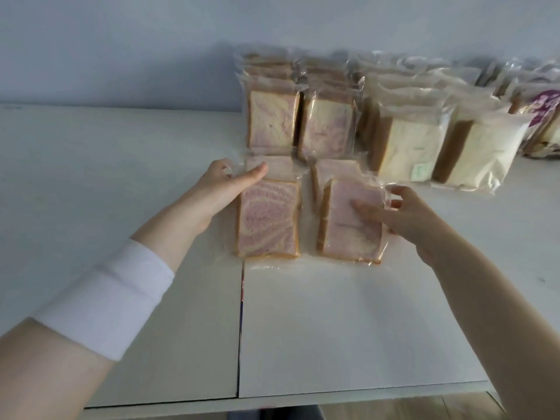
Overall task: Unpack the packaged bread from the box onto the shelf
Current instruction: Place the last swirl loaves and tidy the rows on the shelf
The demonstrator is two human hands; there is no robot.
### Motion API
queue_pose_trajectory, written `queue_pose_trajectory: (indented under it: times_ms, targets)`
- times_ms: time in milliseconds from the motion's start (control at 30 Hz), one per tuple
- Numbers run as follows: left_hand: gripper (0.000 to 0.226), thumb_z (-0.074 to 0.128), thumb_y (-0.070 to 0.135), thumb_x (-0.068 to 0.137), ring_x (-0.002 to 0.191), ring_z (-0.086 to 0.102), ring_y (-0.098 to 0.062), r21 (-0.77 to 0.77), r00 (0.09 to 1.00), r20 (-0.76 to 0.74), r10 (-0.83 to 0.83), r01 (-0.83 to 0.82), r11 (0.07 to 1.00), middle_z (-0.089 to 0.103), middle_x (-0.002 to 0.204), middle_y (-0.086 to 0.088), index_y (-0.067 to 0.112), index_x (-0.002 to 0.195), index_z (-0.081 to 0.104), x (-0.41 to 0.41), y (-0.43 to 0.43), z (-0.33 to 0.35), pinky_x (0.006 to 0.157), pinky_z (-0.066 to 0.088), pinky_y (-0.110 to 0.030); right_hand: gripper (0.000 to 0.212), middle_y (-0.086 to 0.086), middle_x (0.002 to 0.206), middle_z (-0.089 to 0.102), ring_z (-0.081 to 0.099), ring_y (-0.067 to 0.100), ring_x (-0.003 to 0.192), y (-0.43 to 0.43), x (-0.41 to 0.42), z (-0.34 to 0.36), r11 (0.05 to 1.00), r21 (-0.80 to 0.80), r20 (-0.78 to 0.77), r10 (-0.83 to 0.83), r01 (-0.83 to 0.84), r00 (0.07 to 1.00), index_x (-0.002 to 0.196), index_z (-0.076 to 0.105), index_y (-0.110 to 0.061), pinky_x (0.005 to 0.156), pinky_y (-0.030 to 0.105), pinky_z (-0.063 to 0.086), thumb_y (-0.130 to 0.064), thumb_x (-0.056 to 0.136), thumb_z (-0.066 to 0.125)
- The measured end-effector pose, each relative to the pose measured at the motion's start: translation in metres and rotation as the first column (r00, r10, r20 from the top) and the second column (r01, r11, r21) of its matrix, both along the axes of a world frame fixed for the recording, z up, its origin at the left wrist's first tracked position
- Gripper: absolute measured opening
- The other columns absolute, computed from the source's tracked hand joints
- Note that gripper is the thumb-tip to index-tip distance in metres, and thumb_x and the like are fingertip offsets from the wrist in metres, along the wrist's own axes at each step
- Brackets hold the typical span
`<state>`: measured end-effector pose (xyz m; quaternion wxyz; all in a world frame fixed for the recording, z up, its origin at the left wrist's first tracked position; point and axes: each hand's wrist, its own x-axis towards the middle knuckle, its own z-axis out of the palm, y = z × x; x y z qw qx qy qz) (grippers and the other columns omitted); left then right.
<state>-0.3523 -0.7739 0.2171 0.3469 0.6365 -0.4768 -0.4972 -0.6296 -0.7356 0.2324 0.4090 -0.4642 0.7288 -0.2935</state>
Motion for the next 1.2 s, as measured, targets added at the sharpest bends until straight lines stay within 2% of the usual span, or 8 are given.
queue_pose_trajectory:
  times_ms: [133,200,600,700,800,967,1100,1200]
  targets:
    - [0.132,0.069,0.076,0.036,0.132,0.036,-0.018,0.033,0.997,0.048,-0.067,0.066,0.997,0.035,0.146,-0.007,0.02,0.145,0.019,0.003,-0.009,0.003,0.113,0.024,-0.032,0.073,0.0,0.098,0.06,0.061,0.019,0.093,-0.008,0.004,0.005,0.999,-0.009,0.087,0.053,-0.052,0.995,0.127,0.046,-0.013,0.082,0.033,0.051,-0.033,0.065,0.079]
    - [0.141,0.067,0.083,0.026,0.134,0.035,-0.02,0.046,0.991,0.094,-0.097,0.093,0.995,0.034,0.148,-0.005,0.023,0.145,0.019,0.003,-0.011,0.008,0.111,0.023,-0.032,0.071,0.002,0.103,0.062,0.06,0.014,0.089,-0.01,0.003,0.009,0.995,0.014,0.106,0.1,-0.102,0.989,0.128,0.046,-0.013,0.07,0.024,0.047,-0.032,0.068,0.078]
    - [0.147,0.077,0.063,0.013,0.126,0.045,-0.025,0.074,0.98,0.104,-0.168,0.161,0.984,0.041,0.142,-0.008,0.023,0.144,0.022,0.004,-0.014,0.018,0.108,0.034,-0.042,0.077,0.005,0.118,0.06,0.056,0.022,0.11,-0.027,-0.002,0.019,0.987,0.088,0.158,0.119,-0.134,0.98,0.133,0.043,-0.016,0.087,0.038,0.048,-0.023,0.066,0.08]
    - [0.146,0.079,0.055,0.018,0.126,0.045,-0.023,-0.004,0.99,0.063,-0.128,0.129,0.992,0.041,0.142,-0.007,0.013,0.145,0.021,-0.001,-0.01,0.015,0.11,0.033,-0.041,0.072,0.004,0.109,0.061,0.06,0.016,0.094,-0.023,0.001,0.014,0.994,-0.03,0.142,0.106,-0.102,0.984,0.13,0.047,-0.013,0.069,0.024,0.053,-0.018,0.066,0.08]
    - [0.134,0.079,0.05,0.024,0.121,0.048,-0.017,-0.121,0.992,0.033,-0.125,0.128,0.984,0.047,0.135,-0.003,0.01,0.142,0.03,-0.005,-0.004,0.015,0.107,0.037,-0.036,0.065,-0.005,0.096,0.06,0.059,0.004,0.079,-0.017,0.003,0.004,0.974,-0.223,0.172,0.086,-0.046,0.981,0.12,0.053,-0.011,0.057,0.012,0.051,-0.013,0.063,0.082]
    - [0.088,0.082,0.036,0.044,0.112,0.054,-0.012,-0.289,0.989,-0.072,-0.13,0.104,0.952,0.052,0.119,0.006,0.034,0.121,0.038,-0.006,0.003,0.009,0.094,0.046,-0.031,0.053,-0.02,0.092,0.06,0.057,-0.007,0.074,-0.012,0.006,-0.01,0.889,-0.456,0.182,0.053,0.036,0.982,0.105,0.057,-0.022,0.061,0.002,0.045,-0.01,0.06,0.084]
    - [0.073,0.08,0.007,0.065,0.101,0.061,-0.017,-0.43,0.994,-0.078,-0.073,0.033,0.902,0.062,0.11,-0.003,0.034,0.116,0.037,-0.009,-0.014,0.004,0.096,0.046,-0.037,0.048,-0.017,0.093,0.062,0.059,0.002,0.082,-0.027,0.012,-0.009,0.822,-0.561,0.158,-0.007,0.096,0.987,0.091,0.055,-0.036,0.07,0.015,0.051,-0.012,0.061,0.084]
    - [0.071,0.079,0.002,0.065,0.092,0.061,-0.009,-0.512,0.996,-0.077,-0.039,-0.006,0.859,0.062,0.099,0.007,0.037,0.112,0.039,-0.012,-0.036,0.006,0.09,0.047,-0.028,0.049,-0.014,0.091,0.06,0.056,0.007,0.083,-0.047,0.017,-0.006,0.769,-0.62,0.139,-0.085,0.154,0.987,0.095,0.053,-0.031,0.079,0.031,0.051,-0.013,0.061,0.084]
